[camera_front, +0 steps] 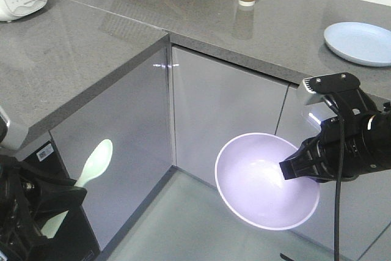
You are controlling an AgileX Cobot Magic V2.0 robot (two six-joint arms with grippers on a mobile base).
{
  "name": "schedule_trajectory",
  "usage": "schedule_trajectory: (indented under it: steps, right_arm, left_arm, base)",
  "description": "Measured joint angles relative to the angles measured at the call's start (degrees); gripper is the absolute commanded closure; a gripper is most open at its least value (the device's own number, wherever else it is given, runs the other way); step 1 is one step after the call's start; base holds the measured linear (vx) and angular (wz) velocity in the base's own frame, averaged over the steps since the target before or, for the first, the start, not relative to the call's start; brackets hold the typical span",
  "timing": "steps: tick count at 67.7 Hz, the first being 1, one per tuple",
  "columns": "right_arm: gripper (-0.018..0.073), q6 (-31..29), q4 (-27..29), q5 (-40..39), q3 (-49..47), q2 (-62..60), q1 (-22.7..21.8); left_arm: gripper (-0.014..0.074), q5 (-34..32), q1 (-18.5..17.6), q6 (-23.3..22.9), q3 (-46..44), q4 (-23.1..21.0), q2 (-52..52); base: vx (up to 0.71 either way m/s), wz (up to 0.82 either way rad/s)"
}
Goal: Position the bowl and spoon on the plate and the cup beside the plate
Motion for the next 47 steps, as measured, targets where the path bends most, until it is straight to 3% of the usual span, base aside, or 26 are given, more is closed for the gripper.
schedule_trajectory:
  steps: [21,47]
  right_arm:
    - [0.0563,0.0,0.1,0.0,0.0,0.0,0.0]
    - [0.0563,0.0,0.1,0.0,0.0,0.0,0.0]
  left_arm:
    - [0.0577,0.0,0.0,0.0,0.0,0.0,0.0]
    - [0.0577,0.0,0.0,0.0,0.0,0.0,0.0]
  base:
    - [0.10,0.09]
    - [0.14,-0.27]
